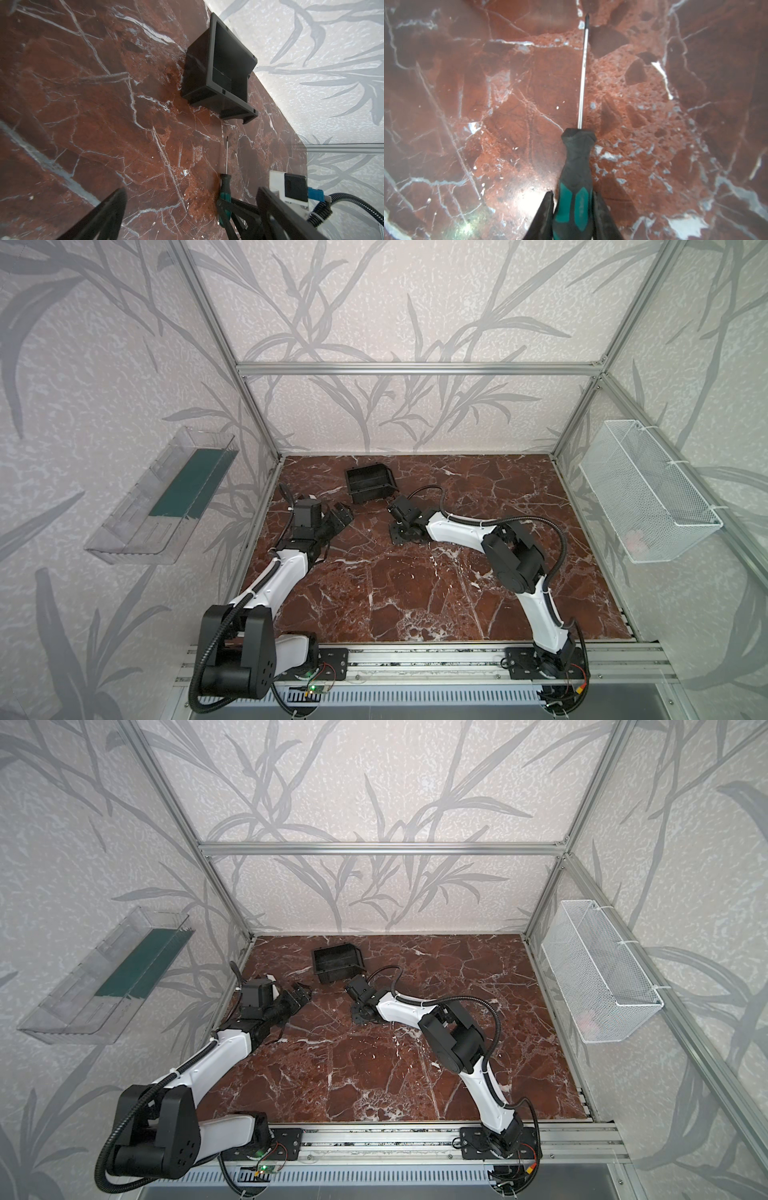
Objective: Put the screwdriver in the bin
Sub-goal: 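Lift the screwdriver with the right gripper and carry it over the black bin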
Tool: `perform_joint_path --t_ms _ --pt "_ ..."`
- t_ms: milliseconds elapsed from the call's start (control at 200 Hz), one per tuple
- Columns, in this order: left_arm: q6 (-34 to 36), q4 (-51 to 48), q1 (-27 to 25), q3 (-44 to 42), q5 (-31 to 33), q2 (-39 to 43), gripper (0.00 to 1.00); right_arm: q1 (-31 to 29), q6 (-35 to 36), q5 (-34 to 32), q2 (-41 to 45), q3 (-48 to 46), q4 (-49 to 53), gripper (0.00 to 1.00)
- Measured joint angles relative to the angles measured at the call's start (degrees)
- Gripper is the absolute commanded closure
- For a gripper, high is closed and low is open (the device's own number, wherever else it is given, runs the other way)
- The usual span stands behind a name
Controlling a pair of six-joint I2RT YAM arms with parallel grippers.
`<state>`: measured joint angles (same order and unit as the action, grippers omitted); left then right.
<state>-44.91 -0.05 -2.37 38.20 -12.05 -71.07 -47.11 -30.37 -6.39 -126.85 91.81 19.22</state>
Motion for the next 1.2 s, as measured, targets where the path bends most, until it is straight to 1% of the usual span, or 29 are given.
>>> perform_joint_path --t_ms 90,225,370,470,585,705,850,1025,1200 --pt "0.74 -1.60 -0.37 0.85 1.36 -0.09 0.01 -0.02 0.46 -0.44 0.42 -1.01 -0.59 0.90" --pt "1.33 -2.38 -1.25 3.02 2.32 -1.31 0.01 1.09 1.68 0.13 2.58 -4.81 -2.36 0.97" --pt "1.31 -2.03 -2.05 4.17 2.51 -3.23 0.01 4.26 5.64 1.03 4.79 -6.97 -0.79 0.98" --pt "1.14 -2.08 -2.21 4.79 1.86 -4.98 0.01 7.13 9.81 1.99 5.64 -7.06 0.90 0.98" --pt "0.35 -1.70 -2.32 5.03 0.00 -6.05 0.01 10.03 16.44 5.25 6.93 -6.25 1.09 0.98" --pt "-0.17 -1.70 -2.47 5.20 -1.70 -6.08 0.01 11.06 24.61 8.48 7.30 -2.34 -0.59 0.98" --pt "-0.24 -2.14 -2.47 5.53 -3.19 -5.88 0.01 11.17 32.37 13.46 6.16 6.21 -3.08 0.98" --pt "-0.83 -2.08 -2.45 5.57 -5.57 -5.33 0.01 11.61 38.88 18.10 1.14 16.15 -6.23 0.96" --pt "-1.29 -2.14 -2.45 5.57 -7.41 -5.05 0.01 11.69 43.50 20.44 -6.23 20.87 -8.76 0.94"
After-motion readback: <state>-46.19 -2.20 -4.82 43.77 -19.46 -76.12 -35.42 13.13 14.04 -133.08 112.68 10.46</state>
